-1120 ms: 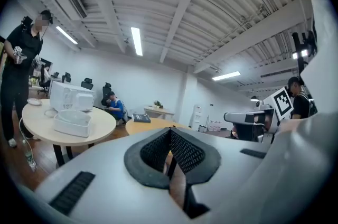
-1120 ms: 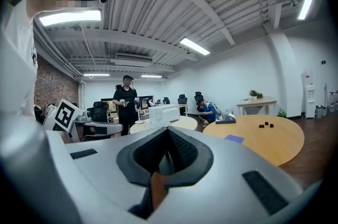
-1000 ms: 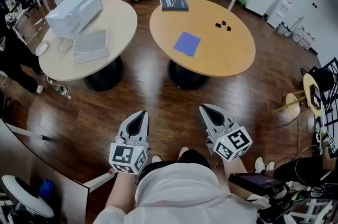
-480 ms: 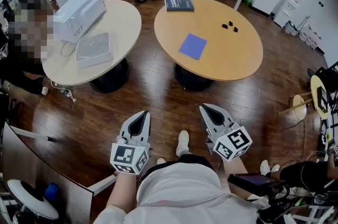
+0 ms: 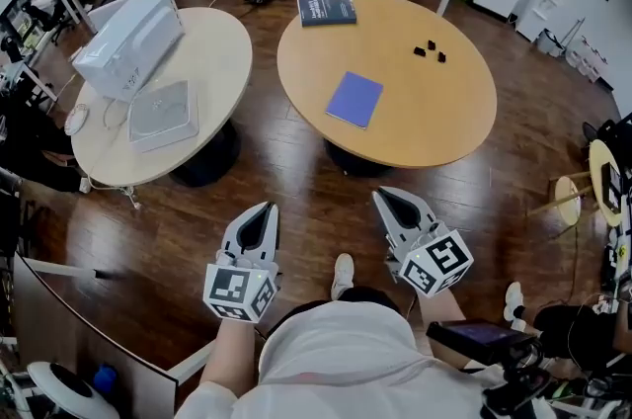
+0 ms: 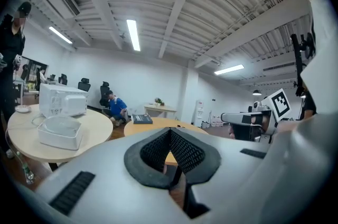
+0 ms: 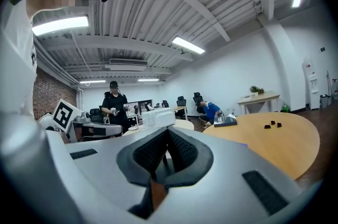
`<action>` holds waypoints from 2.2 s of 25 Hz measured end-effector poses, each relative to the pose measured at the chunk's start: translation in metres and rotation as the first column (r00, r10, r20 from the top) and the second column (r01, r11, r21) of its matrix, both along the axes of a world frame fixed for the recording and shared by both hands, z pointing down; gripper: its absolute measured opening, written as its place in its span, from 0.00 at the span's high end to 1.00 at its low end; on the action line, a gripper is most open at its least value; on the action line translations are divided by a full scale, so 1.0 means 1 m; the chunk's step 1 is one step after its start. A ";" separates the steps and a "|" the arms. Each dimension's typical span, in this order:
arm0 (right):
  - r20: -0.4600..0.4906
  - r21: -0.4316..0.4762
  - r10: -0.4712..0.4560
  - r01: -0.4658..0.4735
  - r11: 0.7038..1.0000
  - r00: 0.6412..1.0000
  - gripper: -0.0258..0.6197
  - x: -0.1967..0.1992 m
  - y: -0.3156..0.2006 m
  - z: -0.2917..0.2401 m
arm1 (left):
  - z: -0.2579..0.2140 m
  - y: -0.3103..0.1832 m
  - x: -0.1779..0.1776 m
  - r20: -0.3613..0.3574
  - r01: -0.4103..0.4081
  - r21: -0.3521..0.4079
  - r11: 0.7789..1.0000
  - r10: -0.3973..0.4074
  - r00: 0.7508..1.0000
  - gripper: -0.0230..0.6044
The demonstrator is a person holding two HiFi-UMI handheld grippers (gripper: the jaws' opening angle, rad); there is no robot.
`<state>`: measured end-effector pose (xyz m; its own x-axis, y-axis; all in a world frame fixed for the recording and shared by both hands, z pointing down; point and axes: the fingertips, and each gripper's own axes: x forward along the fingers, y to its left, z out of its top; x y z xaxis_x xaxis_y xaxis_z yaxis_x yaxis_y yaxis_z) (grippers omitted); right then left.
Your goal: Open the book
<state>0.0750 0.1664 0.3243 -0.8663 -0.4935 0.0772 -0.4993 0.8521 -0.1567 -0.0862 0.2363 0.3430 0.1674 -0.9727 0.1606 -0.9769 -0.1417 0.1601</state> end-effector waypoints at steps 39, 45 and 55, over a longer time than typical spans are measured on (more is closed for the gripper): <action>-0.038 -0.051 0.211 -0.212 0.976 0.977 0.96 -0.018 -0.243 0.026 | 0.015 -0.282 -0.030 -0.024 -0.210 -0.031 0.977 0.209 0.978 0.95; -0.060 -0.055 0.344 -0.347 0.936 0.937 0.96 -0.048 -0.272 0.028 | 0.022 -0.334 -0.066 -0.021 -0.342 -0.046 0.938 0.342 0.940 0.95; -0.093 -0.078 0.496 -0.503 0.861 0.863 0.96 -0.039 -0.283 0.038 | 0.036 -0.377 -0.051 -0.010 -0.509 -0.080 0.857 0.510 0.860 0.95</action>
<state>0.0361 -0.1168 0.3626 -0.4968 -0.8456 0.1956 -0.8660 0.4681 -0.1759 -0.1369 -0.1406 0.3789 0.6339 -0.7365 0.2362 -0.7734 -0.6076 0.1809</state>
